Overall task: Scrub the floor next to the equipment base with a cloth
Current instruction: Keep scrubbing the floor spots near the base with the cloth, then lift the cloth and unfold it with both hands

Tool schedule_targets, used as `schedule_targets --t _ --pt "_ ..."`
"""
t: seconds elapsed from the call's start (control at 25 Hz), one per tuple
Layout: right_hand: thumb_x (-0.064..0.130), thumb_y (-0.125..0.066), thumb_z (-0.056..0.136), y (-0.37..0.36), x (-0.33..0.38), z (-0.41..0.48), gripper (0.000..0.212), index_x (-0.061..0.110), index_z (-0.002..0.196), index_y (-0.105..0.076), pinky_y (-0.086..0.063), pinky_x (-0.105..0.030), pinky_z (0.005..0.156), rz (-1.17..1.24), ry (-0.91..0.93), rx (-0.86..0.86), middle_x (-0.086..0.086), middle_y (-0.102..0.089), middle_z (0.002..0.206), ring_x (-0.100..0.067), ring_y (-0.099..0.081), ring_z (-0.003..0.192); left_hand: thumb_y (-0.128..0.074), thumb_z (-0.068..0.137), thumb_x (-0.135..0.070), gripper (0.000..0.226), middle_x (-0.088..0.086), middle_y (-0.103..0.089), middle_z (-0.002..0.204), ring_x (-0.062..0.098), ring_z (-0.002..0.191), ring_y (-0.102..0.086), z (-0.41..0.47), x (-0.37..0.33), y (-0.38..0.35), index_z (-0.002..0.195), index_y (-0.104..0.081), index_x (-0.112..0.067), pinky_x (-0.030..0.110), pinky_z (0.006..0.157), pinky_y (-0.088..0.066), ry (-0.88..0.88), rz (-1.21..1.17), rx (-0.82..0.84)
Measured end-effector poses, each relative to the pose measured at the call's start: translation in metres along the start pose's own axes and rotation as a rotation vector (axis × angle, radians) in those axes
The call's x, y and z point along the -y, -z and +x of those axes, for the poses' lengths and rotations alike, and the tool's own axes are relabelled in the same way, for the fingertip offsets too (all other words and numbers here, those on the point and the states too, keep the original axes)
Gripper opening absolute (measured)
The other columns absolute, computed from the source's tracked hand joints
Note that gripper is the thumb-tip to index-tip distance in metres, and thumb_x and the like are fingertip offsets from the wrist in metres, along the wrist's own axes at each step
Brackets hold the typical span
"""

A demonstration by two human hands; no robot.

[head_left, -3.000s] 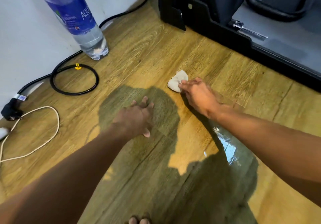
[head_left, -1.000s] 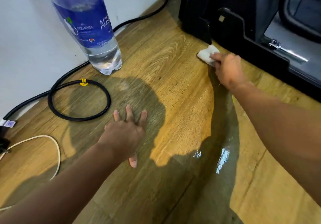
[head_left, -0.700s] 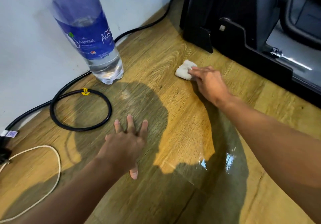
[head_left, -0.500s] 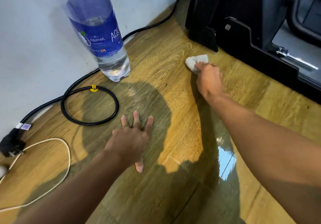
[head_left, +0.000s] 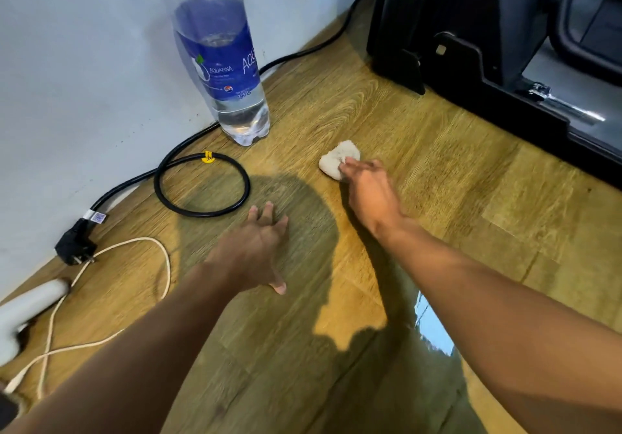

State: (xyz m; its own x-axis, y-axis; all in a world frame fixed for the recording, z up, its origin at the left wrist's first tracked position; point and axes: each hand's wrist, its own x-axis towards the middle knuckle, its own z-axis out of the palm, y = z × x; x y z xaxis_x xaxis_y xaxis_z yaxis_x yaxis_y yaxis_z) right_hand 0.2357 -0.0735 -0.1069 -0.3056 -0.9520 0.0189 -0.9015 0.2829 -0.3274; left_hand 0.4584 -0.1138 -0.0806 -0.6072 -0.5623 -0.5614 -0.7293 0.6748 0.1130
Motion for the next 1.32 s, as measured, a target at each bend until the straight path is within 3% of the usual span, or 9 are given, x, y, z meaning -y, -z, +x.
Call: schedule_targets --t 0.28,0.52,0.6,0.72,0.84,0.92,1.04,1.16,1.32 --pt "0.007 -0.042 0.095 -0.022 0.069 -0.117 0.047 0.014 0.141 -0.04 -0.031 -0.035 0.106 0.007 0.706 0.387 -0.002 -0.033 0.152 -0.025 -0.033 0.132 -0.085 0.067 -0.024 0.112 0.005 0.004 0.16 0.02 0.147 -0.005 -0.018 0.028 -0.004 0.153 -0.013 -0.017 0.033 0.117 -0.017 -0.018 -0.026 -0.033" --pt "0.01 -0.046 0.096 0.0 0.029 -0.099 0.042 0.023 0.136 -0.047 -0.042 -0.037 0.102 0.071 0.374 0.232 0.0 -0.039 0.149 -0.021 -0.039 0.129 -0.078 0.077 -0.023 0.108 0.006 0.011 0.16 0.025 0.147 0.001 -0.022 0.013 0.003 0.153 -0.001 -0.019 0.038 0.116 -0.017 0.012 0.094 0.027" --pt "0.004 -0.06 0.086 0.0 0.037 -0.136 0.042 0.015 0.126 -0.059 -0.05 -0.041 0.092 0.086 0.507 0.218 -0.007 -0.052 0.138 -0.029 -0.05 0.12 -0.077 0.077 -0.03 0.107 0.005 0.011 0.16 0.026 0.147 0.003 -0.028 -0.001 0.002 0.153 -0.003 -0.024 0.041 0.115 -0.018 -0.009 0.139 0.028" --pt "0.007 -0.074 0.071 0.006 0.028 -0.175 0.038 0.016 0.108 -0.072 -0.055 -0.032 0.084 0.164 0.686 0.29 0.002 -0.065 0.122 -0.02 -0.062 0.106 -0.077 0.07 -0.052 0.114 0.001 0.011 0.16 0.025 0.147 0.003 -0.044 -0.023 -0.011 0.151 0.0 -0.031 0.044 0.112 -0.027 -0.126 0.252 0.019" --pt "0.01 -0.061 0.086 0.024 0.012 -0.178 0.031 0.023 0.113 -0.069 -0.04 -0.019 0.102 0.308 0.445 0.376 0.012 -0.056 0.132 0.008 -0.05 0.113 -0.067 0.069 -0.066 0.104 -0.003 -0.003 0.16 0.015 0.146 -0.008 -0.062 -0.045 -0.027 0.15 -0.01 -0.037 0.036 0.113 -0.023 -0.304 0.145 -0.075" --pt "0.01 -0.061 0.087 0.04 -0.002 -0.17 0.027 0.023 0.109 -0.07 -0.032 -0.002 0.096 0.422 0.203 0.321 0.011 -0.056 0.132 0.021 -0.045 0.102 -0.067 0.071 -0.065 0.089 -0.006 -0.026 0.155 0.013 0.141 -0.025 -0.064 -0.063 -0.025 0.146 -0.027 -0.04 0.034 0.111 -0.026 -0.342 -0.051 -0.135" --pt "0.003 -0.065 0.084 0.075 -0.027 -0.16 0.019 0.015 0.097 -0.072 -0.042 -0.015 0.091 0.616 -0.098 0.284 -0.001 -0.064 0.112 -0.004 -0.057 0.1 -0.071 0.077 -0.051 0.055 -0.011 -0.063 0.121 0.011 0.111 -0.056 -0.053 -0.1 -0.006 0.128 -0.057 -0.035 0.03 0.091 -0.045 -0.329 -0.283 -0.213" --pt "0.0 -0.059 0.089 0.107 -0.052 -0.163 0.012 0.008 0.093 -0.067 -0.048 -0.031 0.068 0.754 -0.249 0.283 -0.014 -0.066 0.085 -0.019 -0.059 0.072 -0.074 0.081 -0.029 0.017 -0.007 -0.071 0.083 0.008 0.075 -0.064 -0.035 -0.139 0.014 0.097 -0.071 -0.026 0.028 0.067 -0.05 -0.228 -0.668 -0.241" --pt "0.001 -0.058 0.09 0.139 -0.098 -0.175 0.008 0.007 0.092 -0.062 -0.043 -0.03 0.052 0.979 -0.434 0.153 -0.005 -0.06 0.07 -0.017 -0.052 0.061 -0.074 0.082 -0.014 0.029 0.016 -0.072 0.094 0.028 0.085 -0.068 -0.001 -0.202 0.038 0.108 -0.064 -0.005 0.037 0.082 -0.054 -0.126 -1.141 -0.11"
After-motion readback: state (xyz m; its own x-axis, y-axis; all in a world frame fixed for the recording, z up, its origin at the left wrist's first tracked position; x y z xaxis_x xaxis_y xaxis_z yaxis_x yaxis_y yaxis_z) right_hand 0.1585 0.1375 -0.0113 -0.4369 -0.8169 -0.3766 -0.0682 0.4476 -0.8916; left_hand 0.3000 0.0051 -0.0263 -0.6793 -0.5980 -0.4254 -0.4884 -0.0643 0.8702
